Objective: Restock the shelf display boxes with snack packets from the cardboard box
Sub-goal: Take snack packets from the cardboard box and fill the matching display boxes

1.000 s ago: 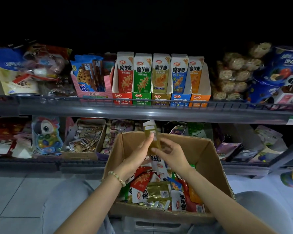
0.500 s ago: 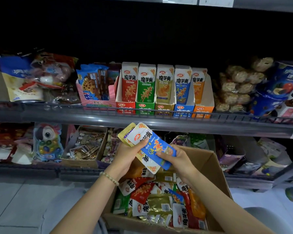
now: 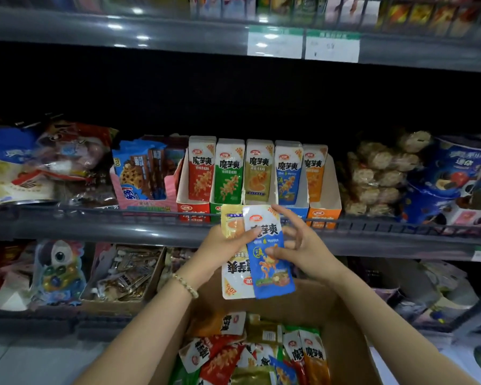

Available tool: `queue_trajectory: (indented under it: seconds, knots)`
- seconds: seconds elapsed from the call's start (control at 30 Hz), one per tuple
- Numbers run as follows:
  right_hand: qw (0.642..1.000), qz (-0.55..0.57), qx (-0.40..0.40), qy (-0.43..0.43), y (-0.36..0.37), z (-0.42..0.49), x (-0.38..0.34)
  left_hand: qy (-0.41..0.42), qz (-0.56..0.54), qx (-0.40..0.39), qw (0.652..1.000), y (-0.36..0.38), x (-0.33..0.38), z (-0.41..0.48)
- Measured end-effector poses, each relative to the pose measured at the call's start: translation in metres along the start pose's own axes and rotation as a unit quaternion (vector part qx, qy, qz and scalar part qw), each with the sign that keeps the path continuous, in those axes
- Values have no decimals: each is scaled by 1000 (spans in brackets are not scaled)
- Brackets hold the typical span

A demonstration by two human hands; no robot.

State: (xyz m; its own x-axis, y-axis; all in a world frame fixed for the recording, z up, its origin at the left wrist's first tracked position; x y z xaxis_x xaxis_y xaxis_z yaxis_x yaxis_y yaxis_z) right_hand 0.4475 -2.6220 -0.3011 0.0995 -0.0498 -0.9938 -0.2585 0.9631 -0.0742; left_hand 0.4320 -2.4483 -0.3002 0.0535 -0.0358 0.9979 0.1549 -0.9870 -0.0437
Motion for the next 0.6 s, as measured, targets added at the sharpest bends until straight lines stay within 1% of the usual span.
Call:
queue_trajectory:
  seconds: [0.1, 0.17, 0.23, 0.33, 0.4, 0.5, 0.53, 0.6]
  knots:
    - [992, 54, 109, -35, -17, 14, -9, -15, -13, -41, 999, 14, 4, 4]
    - [986, 82, 140, -47, -24, 23, -14, -3, -3, -77, 997, 24, 3, 5]
    - [988, 93, 126, -9, -29, 31, -19, 21, -7, -89, 996, 29, 6, 8]
    - [990, 108, 67, 68, -35, 42, -22, 71, -24, -88, 993, 23, 16, 17]
    - [986, 127, 47, 92, -40, 47, -24, 113, -12, -92, 989, 18, 27, 22]
    - [981, 164, 35, 97, -44, 55, -29, 146, 9, -89, 985, 16, 44, 29]
    - [981, 168, 45, 85, -45, 59, -30, 145, 8, -80, 986, 17, 47, 33]
    - [979, 173, 93, 51, -51, 67, -33, 134, 11, -67, 989, 19, 51, 39]
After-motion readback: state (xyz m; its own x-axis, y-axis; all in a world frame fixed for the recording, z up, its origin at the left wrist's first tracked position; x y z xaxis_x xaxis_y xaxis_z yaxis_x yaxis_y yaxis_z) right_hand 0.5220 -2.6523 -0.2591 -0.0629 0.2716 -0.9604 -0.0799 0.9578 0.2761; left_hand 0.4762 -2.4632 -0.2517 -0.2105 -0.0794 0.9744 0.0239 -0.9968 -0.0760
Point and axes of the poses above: each hand's wrist, its own z-axis towards the middle knuckle, its own y-axis out of the palm, x = y × z, the point moved 3 cm from there along z, towards the middle knuckle, and after that the axes turned 12 degrees about x, right-handed, at the moved point
